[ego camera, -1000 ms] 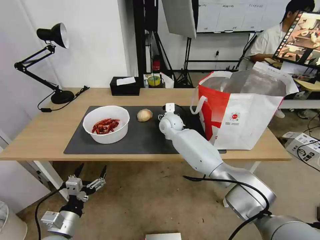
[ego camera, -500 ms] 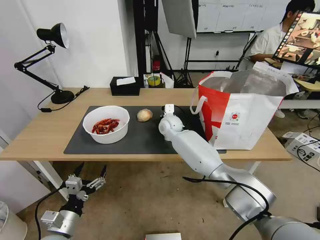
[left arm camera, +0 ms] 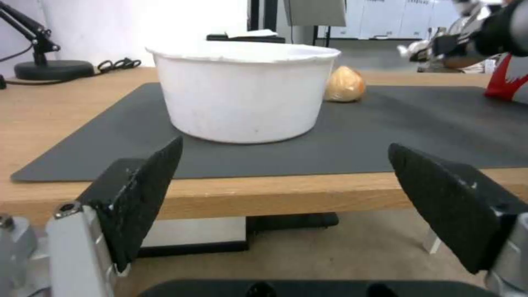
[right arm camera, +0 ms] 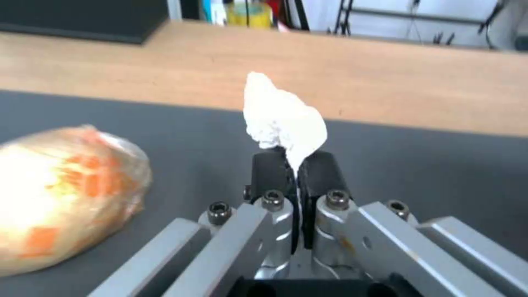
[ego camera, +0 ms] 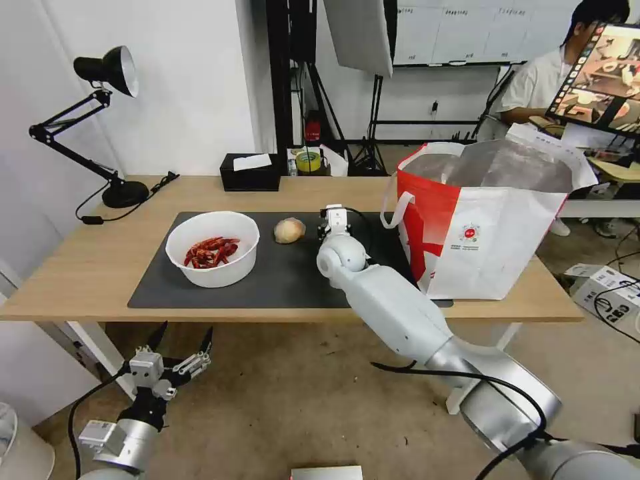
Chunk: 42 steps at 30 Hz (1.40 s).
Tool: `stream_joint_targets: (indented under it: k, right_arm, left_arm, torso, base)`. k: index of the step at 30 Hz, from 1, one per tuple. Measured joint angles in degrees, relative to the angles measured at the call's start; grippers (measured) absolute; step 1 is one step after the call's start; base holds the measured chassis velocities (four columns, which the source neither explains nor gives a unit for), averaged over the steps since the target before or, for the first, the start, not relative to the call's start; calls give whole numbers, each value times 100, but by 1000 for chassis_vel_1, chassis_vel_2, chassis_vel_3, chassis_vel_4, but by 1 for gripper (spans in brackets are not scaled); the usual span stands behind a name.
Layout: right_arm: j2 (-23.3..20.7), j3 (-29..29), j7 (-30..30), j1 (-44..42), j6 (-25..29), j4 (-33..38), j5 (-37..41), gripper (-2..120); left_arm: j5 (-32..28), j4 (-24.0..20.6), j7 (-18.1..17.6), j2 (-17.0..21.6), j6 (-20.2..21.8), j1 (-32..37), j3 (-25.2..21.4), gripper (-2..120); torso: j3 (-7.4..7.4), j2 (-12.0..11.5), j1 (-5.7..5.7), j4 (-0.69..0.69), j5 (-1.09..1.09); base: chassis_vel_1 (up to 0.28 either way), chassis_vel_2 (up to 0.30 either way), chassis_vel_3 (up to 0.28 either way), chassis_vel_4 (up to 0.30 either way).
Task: Pick up the trash from the table and place it into the takeout bag.
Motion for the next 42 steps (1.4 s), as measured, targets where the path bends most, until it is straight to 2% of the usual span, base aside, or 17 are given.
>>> stream_joint_targets:
  k: [4, 5, 7, 8, 11, 12, 15, 16, 19, 23, 28, 32, 34, 35, 37, 42]
  right_arm:
    - [-366, -71, -53, -265, 235, 785, -102, 0]
    - [-366, -71, -53, -265, 235, 785, -102, 0]
    - [-608, -74, -320, -471, 503, 1252, -382, 0]
    - [-608, -74, -320, -471, 503, 1252, -382, 0]
    - [-859, 60, -984, -796, 1140, 1569, -984, 0]
    - [-859, 60, -984, -796, 1140, 1569, -984, 0]
    - [-973, 254, -1441, -1064, 1792, 1747, -1588, 0]
    - [-973, 254, -1441, -1064, 1792, 1747, -1588, 0]
    - [-1030, 478, -1810, -1201, 2408, 1879, -1924, 0]
    - [-1076, 730, -1942, -1226, 2814, 2007, -1982, 0]
    - [-1184, 1010, -1901, -1198, 2833, 2270, -1920, 0]
    - [-1374, 1377, -1571, -1112, 2465, 2581, -1723, 0]
    - [-1518, 1613, -970, -1074, 1917, 2761, -1420, 0]
    - [-1518, 1613, -970, -1074, 1917, 2761, -1420, 0]
    - [-1655, 1745, -335, -1074, 1336, 2957, -971, 0]
    - [-1805, 1881, 113, -1074, 953, 3030, -655, 0]
  left_arm:
    - [18, -4, 12, -46, -21, 59, -34, 100]
    - [18, -4, 12, -46, -21, 59, -34, 100]
    - [29, -8, 21, -67, -29, 87, -47, 100]
    - [29, -8, 21, -67, -29, 87, -47, 100]
    - [36, -11, 18, -73, -28, 74, -35, 100]
    - [36, -11, 18, -73, -28, 74, -35, 100]
    - [81, -12, 15, -95, -25, 62, 2, 100]
    - [81, -12, 15, -95, -25, 62, 2, 100]
    - [123, -10, 12, -118, -25, 61, 44, 100]
    - [125, -27, 11, -127, -9, 67, 67, 100]
    - [121, -46, 9, -127, -3, 87, 64, 100]
    - [120, -72, 7, -127, -3, 119, 36, 100]
    - [123, -98, 7, -142, -3, 153, 29, 100]
    - [123, -98, 7, -142, -3, 153, 29, 100]
    - [116, -108, 25, -154, -3, 164, 30, 100]
    - [98, -110, 43, -155, -3, 166, 39, 100]
  torso:
    - [0, 0, 0, 0, 1]
    - [0, 0, 0, 0, 1]
    - [-1, 1, 0, 1, 0]
    - [-1, 1, 0, 1, 0]
    - [0, 0, 0, 0, 1]
    - [0, 0, 0, 0, 1]
    - [-1, 1, 0, 0, 1]
    - [-1, 1, 0, 0, 1]
    - [0, 1, 0, 0, 1]
    - [0, 1, 0, 0, 0]
    - [0, 1, 0, 1, 0]
    - [-1, 1, 0, 0, 0]
    - [0, 1, 0, 1, 0]
    - [0, 1, 0, 1, 0]
    - [0, 1, 0, 0, 1]
    - [0, 0, 0, 0, 1]
  base:
    - [0, 0, 0, 0]
    - [0, 0, 0, 0]
    - [0, 0, 0, 0]
    - [0, 0, 0, 0]
    - [0, 0, 0, 0]
    - [0, 0, 0, 0]
    - [0, 0, 0, 0]
    - [0, 0, 0, 0]
    - [0, 0, 0, 0]
    - [0, 0, 0, 0]
    - [0, 0, 0, 0]
    - [0, 0, 0, 0]
    - [0, 0, 0, 0]
    - [0, 0, 0, 0]
    - [0, 0, 0, 0]
    - [0, 0, 0, 0]
